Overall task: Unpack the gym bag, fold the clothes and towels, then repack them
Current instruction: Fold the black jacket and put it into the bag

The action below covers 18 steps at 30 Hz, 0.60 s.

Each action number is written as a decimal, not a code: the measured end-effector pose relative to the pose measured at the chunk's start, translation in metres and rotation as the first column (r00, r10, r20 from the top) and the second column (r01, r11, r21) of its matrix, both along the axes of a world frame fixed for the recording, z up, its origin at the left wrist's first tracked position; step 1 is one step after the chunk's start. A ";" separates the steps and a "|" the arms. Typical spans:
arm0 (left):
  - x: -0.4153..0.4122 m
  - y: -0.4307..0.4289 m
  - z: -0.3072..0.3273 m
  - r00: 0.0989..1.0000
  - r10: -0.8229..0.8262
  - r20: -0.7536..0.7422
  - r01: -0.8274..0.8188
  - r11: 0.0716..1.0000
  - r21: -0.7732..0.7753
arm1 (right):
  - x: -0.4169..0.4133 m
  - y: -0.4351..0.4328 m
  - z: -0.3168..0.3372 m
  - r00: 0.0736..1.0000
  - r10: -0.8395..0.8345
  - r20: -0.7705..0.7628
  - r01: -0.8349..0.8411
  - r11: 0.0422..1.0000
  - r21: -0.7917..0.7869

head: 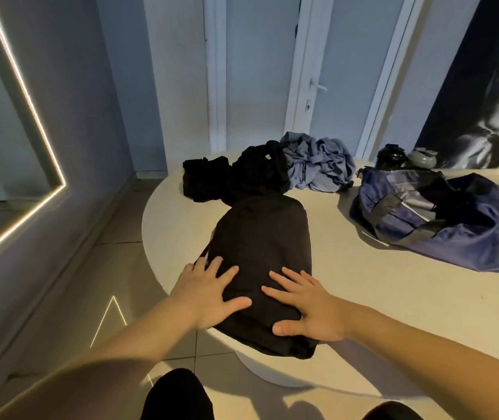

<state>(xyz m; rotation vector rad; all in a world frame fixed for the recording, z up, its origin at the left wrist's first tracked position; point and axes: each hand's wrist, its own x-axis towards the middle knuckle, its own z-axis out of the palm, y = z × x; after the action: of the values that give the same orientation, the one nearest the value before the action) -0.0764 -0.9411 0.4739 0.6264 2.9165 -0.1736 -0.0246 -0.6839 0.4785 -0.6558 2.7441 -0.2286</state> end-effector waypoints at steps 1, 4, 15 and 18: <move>0.005 0.009 0.004 1.000 -0.022 -0.021 0.021 0.999 -0.024 | 0.007 0.010 -0.001 1.000 0.001 0.002 -0.001 1.000 -0.008; 0.010 0.033 0.015 0.993 -0.090 -0.079 0.086 0.995 -0.050 | 0.028 0.038 0.000 0.999 0.003 0.033 -0.001 0.999 -0.055; -0.088 0.102 0.052 0.942 0.121 -0.314 -0.007 0.940 0.341 | -0.043 0.089 0.039 0.803 -0.595 0.043 0.515 0.655 -0.553; -0.140 0.121 0.047 0.963 0.240 -0.122 -0.159 0.872 0.463 | -0.113 0.102 0.031 0.541 -0.802 0.253 0.740 0.311 -0.596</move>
<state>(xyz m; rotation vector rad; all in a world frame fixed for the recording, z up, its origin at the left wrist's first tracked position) -0.2161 -0.8203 0.5208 0.3683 3.1880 0.5156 -0.1379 -0.5821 0.5093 0.6905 2.7724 -1.4643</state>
